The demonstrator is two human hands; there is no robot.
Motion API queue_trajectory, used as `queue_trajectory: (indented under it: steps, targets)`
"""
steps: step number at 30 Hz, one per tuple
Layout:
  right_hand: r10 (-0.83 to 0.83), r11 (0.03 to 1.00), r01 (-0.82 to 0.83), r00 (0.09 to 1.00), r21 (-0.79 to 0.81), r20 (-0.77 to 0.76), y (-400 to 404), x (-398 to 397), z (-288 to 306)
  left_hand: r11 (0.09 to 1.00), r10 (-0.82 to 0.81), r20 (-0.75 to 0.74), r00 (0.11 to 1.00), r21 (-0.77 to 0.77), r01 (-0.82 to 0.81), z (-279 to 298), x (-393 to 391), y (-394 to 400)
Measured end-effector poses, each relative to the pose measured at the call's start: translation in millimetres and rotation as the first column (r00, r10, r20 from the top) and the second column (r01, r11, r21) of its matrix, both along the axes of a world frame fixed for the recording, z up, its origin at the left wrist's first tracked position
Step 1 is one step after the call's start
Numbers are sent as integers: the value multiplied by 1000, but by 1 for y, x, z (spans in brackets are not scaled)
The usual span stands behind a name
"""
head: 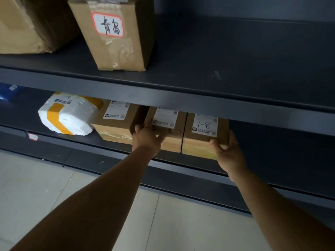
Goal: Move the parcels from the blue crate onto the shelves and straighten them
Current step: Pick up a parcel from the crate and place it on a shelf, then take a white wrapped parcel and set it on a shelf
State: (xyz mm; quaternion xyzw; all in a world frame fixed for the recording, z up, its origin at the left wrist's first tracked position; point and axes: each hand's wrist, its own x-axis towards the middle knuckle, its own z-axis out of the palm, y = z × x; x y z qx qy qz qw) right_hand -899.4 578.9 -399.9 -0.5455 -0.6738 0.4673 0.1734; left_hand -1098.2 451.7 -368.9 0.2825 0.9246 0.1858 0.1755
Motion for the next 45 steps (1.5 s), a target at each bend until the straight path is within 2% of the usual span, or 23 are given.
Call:
queue_trajectory:
  steps: [5, 10, 13, 18, 23, 33, 40, 45]
  targets:
    - [-18, 1000, 17, 998, 16, 67, 9, -16, -3, 996, -76, -125, 989, -63, 69, 7, -4, 10]
    - [29, 999, -31, 993, 17, 111, -14, -1, 12, 985, -156, -144, 977, -93, 143, 23, 15, -7]
    - [112, 991, -124, 977, 56, 180, -46, 15, 34, 968, -243, -124, 962, -99, 231, 35, 39, -26]
    - [261, 937, -329, 879, 113, 399, -111, 52, 79, 912, -402, -138, 905, -152, 381, 70, 88, -75]
    - [279, 884, -431, 796, 179, 538, -175, 94, 131, 861, -499, -98, 861, -170, 480, 119, 143, -131]
    - [116, 925, -303, 801, 230, 587, -303, 220, 236, 745, -666, -170, 726, -184, 641, 217, 263, -237]
    - [-24, 977, -105, 811, 187, 584, -365, 322, 283, 600, -796, -179, 578, -116, 791, 254, 362, -266]
    - [-185, 970, 47, 781, 239, 597, -397, 397, 306, 465, -876, -184, 446, -79, 882, 273, 440, -273]
